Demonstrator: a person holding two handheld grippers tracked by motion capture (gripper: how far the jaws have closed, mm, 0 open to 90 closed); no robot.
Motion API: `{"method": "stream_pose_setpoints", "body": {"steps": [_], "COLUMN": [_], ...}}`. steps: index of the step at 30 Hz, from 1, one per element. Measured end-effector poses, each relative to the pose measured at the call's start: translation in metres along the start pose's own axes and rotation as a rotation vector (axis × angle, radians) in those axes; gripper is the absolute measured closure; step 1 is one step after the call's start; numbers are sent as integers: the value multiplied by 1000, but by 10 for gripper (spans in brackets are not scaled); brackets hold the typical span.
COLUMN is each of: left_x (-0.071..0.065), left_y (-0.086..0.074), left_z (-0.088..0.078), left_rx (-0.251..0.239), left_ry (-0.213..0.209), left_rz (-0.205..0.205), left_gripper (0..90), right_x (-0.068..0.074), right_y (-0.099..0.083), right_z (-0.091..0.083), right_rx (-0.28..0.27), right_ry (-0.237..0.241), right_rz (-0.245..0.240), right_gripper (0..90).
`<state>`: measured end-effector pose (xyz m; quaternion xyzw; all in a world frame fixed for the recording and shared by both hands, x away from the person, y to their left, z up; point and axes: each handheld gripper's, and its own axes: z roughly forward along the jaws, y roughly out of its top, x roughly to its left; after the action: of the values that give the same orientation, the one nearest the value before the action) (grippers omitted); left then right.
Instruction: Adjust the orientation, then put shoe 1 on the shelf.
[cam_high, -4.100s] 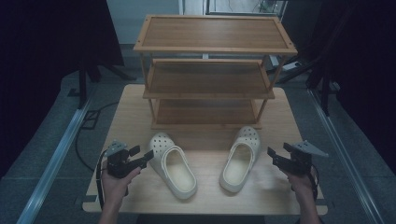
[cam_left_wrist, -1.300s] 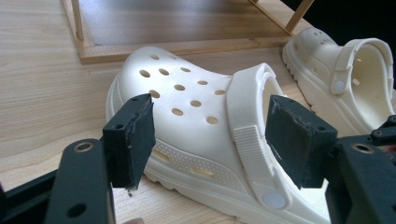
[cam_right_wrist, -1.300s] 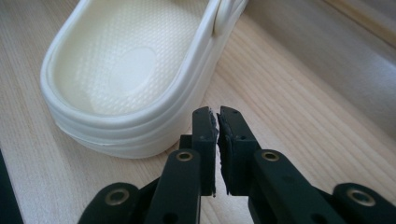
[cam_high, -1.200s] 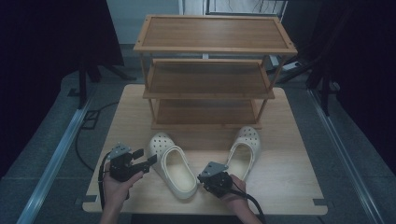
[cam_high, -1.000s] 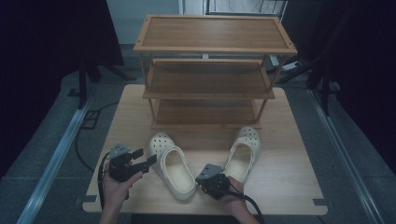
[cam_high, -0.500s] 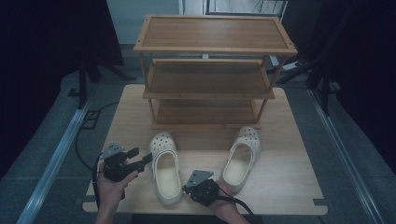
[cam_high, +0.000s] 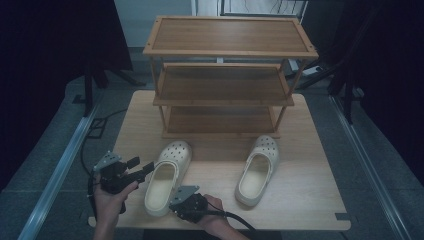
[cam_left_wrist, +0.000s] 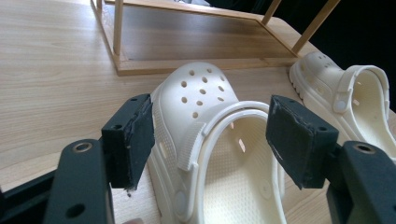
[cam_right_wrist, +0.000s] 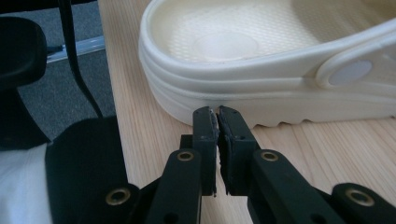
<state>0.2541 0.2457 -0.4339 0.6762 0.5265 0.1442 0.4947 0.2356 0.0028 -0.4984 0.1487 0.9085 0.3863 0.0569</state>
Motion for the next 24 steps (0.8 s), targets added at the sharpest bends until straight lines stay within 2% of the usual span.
{"method": "stream_pose_setpoints", "body": {"steps": [4,8,11,12,13,16,18,20,21,24], "left_x": [1,0,-1,-1,-2,-3,-4,-4,-6,-6], "left_y": [0,3,6,6,7,8,9,9,8,5], "left_z": [2,10,16,16,18,19,18,17,16,15], "left_rx": [10,33,44,44,47,49,46,42,43,46], "left_ry": [-2,-17,-23,-23,-25,-22,-6,-1,6,13], "left_rz": [1,13,21,21,26,27,20,16,17,18], "left_gripper": [324,320,319,318,319,318,310,310,310,310], "right_x": [-4,-5,-10,-10,-16,-24,-32,-36,-44,-52], "right_y": [1,-2,-6,-6,-12,-25,-34,-38,-46,-53], "right_z": [6,2,-18,-18,-39,-64,-79,-85,-97,-107], "right_rx": [-39,-53,-86,-86,-117,-149,-159,-166,-189,-206], "right_ry": [52,57,14,14,-22,-93,-132,-148,-177,-189], "right_rz": [58,53,53,53,62,64,90,104,139,165], "right_gripper": [837,801,757,757,716,637,571,558,540,531]}}
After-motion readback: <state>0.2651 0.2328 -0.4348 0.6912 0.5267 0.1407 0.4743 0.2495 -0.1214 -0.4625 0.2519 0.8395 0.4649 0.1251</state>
